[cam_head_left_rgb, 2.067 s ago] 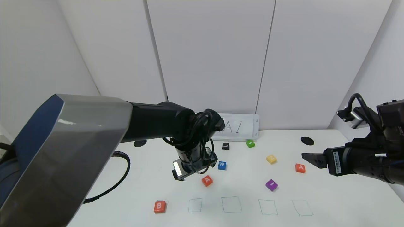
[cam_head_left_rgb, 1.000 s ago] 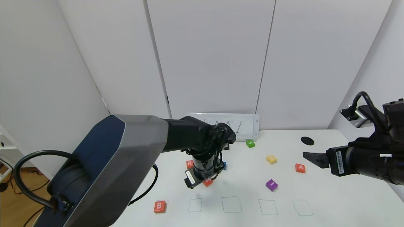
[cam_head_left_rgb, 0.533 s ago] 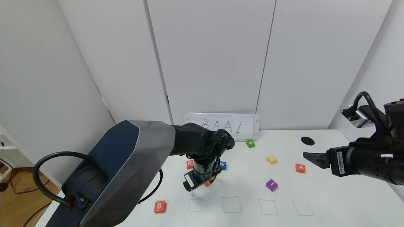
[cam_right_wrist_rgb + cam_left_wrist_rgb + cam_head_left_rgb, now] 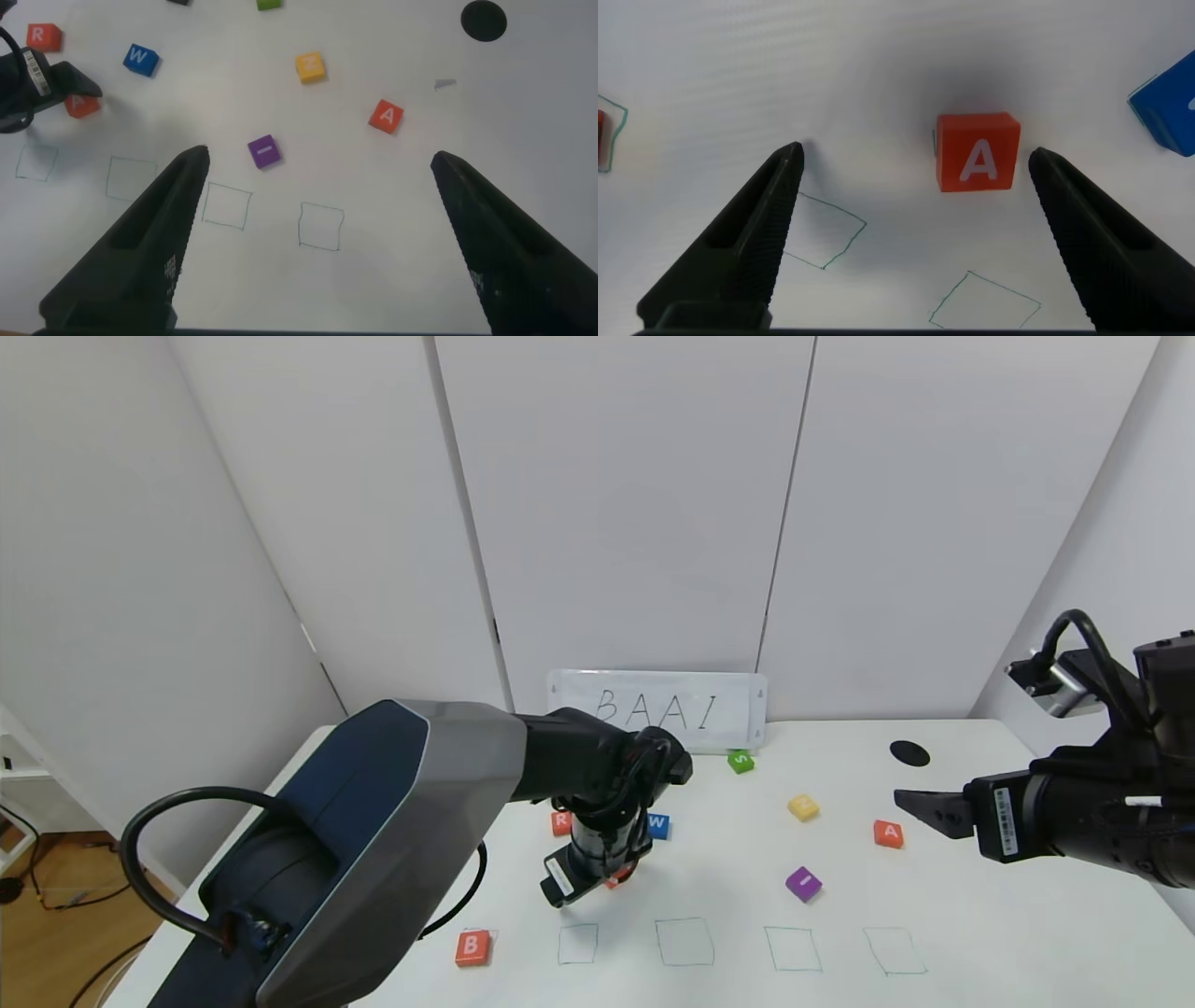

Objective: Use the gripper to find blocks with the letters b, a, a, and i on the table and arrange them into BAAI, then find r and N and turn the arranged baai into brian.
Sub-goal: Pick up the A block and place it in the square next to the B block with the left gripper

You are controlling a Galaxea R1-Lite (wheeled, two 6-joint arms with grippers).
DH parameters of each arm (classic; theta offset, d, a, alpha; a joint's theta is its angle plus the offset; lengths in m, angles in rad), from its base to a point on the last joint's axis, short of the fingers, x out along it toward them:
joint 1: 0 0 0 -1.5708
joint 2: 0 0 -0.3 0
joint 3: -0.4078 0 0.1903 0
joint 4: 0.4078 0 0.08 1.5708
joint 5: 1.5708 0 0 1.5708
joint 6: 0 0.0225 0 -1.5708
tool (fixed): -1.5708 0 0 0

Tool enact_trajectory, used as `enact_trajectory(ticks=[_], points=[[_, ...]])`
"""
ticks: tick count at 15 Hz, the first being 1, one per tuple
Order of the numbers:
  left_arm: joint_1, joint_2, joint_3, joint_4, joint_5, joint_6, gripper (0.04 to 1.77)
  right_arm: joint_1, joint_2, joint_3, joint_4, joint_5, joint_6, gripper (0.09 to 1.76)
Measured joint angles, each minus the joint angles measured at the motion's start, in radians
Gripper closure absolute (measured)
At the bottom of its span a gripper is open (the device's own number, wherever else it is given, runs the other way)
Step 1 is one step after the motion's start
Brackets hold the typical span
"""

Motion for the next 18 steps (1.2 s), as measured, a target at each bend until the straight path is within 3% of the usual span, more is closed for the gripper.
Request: enact_trajectory(ticks=[5, 6, 9, 12, 14, 18], points=[[0.000, 0.004, -0.003, 0.001, 0.001, 0.000, 0.09, 0.001, -0.005, 0.000, 0.000, 0.000, 0.000, 0.14], [-0.001, 0.005, -0.003, 0.001, 0.001, 0.000, 0.17, 0.001, -0.006, 0.001, 0.000, 0.000, 0.000, 0.14], [-0.003, 0.005, -0.003, 0.001, 0.001, 0.001, 0.67, 0.002, -0.011, 0.001, 0.001, 0.000, 0.000, 0.14], [-0.004, 0.008, -0.003, 0.000, 0.002, 0.002, 1.00, 0.002, -0.013, 0.001, 0.001, 0.000, 0.000, 0.14], [-0.003, 0.009, -0.003, 0.000, 0.002, 0.002, 1.32, 0.002, -0.013, 0.001, 0.001, 0.000, 0.000, 0.14], [-0.004, 0.011, -0.003, 0.001, 0.015, 0.002, 1.31, 0.002, -0.018, 0.001, 0.003, 0.000, 0.000, 0.14]])
